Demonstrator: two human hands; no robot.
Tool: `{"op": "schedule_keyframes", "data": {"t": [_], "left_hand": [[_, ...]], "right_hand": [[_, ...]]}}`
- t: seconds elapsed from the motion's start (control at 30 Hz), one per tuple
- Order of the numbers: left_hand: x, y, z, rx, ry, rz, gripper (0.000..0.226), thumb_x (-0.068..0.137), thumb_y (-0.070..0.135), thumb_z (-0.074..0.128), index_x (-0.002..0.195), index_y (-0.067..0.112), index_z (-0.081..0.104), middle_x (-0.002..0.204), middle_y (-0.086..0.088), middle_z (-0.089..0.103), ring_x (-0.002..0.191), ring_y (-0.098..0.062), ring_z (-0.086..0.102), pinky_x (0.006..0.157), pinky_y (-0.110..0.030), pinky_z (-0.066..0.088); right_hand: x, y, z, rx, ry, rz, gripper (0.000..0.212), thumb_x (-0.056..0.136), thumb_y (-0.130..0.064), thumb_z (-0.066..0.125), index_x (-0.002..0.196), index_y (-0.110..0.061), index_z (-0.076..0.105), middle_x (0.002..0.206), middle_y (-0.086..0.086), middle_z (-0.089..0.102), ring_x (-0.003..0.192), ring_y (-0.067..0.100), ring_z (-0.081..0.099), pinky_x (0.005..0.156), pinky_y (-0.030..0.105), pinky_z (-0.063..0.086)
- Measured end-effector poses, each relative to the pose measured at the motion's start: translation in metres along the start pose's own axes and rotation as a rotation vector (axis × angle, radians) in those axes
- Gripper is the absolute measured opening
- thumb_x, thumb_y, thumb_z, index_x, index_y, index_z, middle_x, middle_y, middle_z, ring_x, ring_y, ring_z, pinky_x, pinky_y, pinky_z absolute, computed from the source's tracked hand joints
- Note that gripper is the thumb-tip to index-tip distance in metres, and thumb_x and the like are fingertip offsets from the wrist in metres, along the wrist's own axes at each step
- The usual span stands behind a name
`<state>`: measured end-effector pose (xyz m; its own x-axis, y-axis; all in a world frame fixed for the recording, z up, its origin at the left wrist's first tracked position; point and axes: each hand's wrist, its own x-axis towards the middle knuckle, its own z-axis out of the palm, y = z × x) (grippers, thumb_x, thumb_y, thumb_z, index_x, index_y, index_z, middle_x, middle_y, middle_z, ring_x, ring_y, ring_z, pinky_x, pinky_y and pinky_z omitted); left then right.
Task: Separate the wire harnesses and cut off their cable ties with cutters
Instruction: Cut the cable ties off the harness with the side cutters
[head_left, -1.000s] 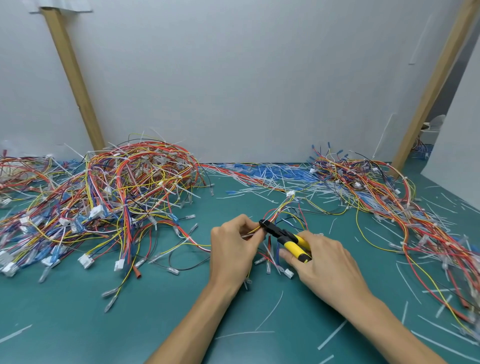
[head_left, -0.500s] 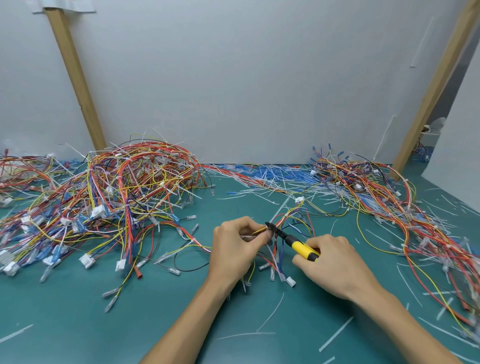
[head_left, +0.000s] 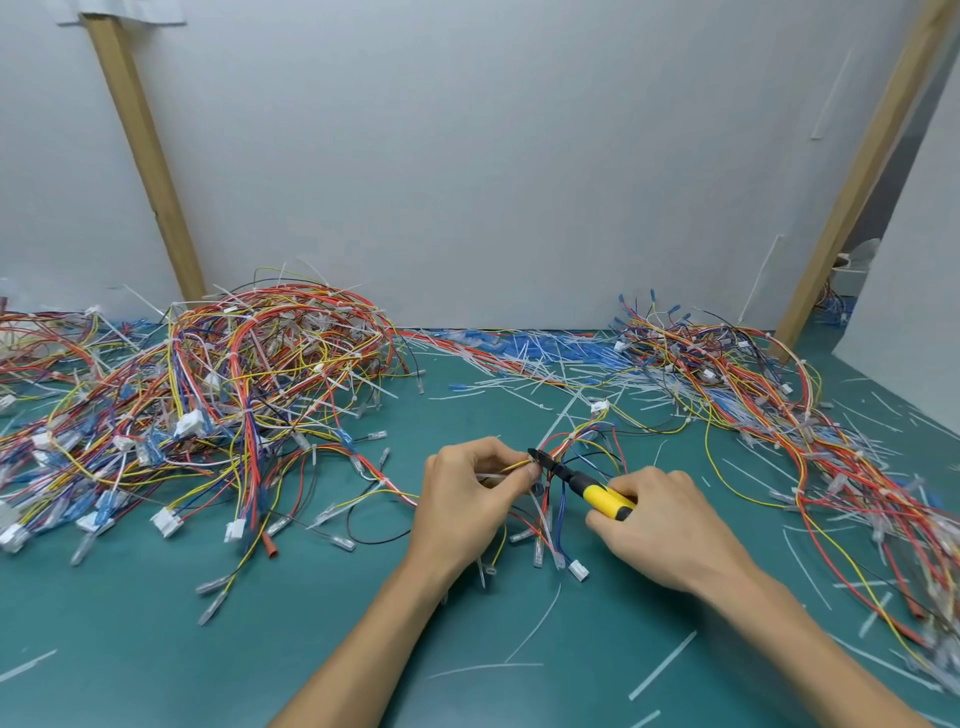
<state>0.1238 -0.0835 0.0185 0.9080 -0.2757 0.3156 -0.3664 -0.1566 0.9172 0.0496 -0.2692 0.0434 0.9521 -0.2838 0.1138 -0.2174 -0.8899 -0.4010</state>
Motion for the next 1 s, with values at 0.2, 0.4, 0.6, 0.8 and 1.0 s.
{"op": "schedule_keyframes", "data": {"t": [0.2, 0.4, 0.6, 0.8, 1.0], "left_hand": [[0.0003, -0.0019, 0.0006, 0.014, 0.007, 0.005, 0.007, 0.084, 0.016, 0.078, 0.078, 0.020, 0.077, 0.073, 0.011, 0.076, 0.072, -0.008, 0.073, 0.066, -0.019, 0.053], [0.0000, -0.0020, 0.0007, 0.031, -0.001, -0.009, 0.008, 0.084, 0.017, 0.078, 0.077, 0.020, 0.076, 0.072, 0.012, 0.075, 0.072, -0.007, 0.073, 0.068, -0.023, 0.056], [0.0005, -0.0002, 0.0009, 0.027, 0.005, -0.020, 0.005, 0.085, 0.019, 0.078, 0.080, 0.020, 0.076, 0.074, 0.010, 0.076, 0.073, -0.007, 0.073, 0.070, -0.026, 0.057], [0.0048, -0.0021, 0.0000, 0.029, 0.016, -0.020, 0.008, 0.092, 0.020, 0.071, 0.086, 0.018, 0.076, 0.079, 0.009, 0.077, 0.078, -0.003, 0.072, 0.072, -0.018, 0.053], [0.0067, 0.0026, -0.0026, 0.042, -0.011, 0.004, 0.017, 0.099, 0.021, 0.061, 0.087, 0.019, 0.074, 0.080, 0.011, 0.076, 0.081, 0.000, 0.071, 0.072, -0.015, 0.051]], "right_hand": [[0.0021, 0.0013, -0.0004, 0.006, -0.001, 0.001, 0.030, 0.073, -0.037, 0.062, 0.062, -0.013, 0.047, 0.053, 0.002, 0.041, 0.052, 0.023, 0.035, 0.044, 0.029, 0.026], [0.0025, 0.0021, -0.0012, 0.005, -0.021, 0.000, 0.031, 0.070, -0.038, 0.060, 0.058, -0.014, 0.044, 0.050, 0.001, 0.038, 0.051, 0.022, 0.034, 0.044, 0.030, 0.027], [0.0003, 0.0037, 0.0023, 0.017, 0.011, 0.026, 0.030, 0.070, -0.040, 0.060, 0.062, -0.014, 0.048, 0.051, 0.001, 0.043, 0.055, 0.024, 0.042, 0.047, 0.029, 0.028], [0.0046, 0.0033, 0.0049, 0.245, 0.254, 0.001, 0.042, 0.082, -0.036, 0.070, 0.064, -0.010, 0.043, 0.048, -0.002, 0.035, 0.053, 0.017, 0.034, 0.049, 0.034, 0.028], [0.0015, -0.0020, 0.0033, 0.568, 0.254, -0.086, 0.027, 0.087, -0.034, 0.071, 0.075, -0.013, 0.058, 0.064, 0.014, 0.056, 0.064, 0.035, 0.056, 0.063, 0.043, 0.050]]}}
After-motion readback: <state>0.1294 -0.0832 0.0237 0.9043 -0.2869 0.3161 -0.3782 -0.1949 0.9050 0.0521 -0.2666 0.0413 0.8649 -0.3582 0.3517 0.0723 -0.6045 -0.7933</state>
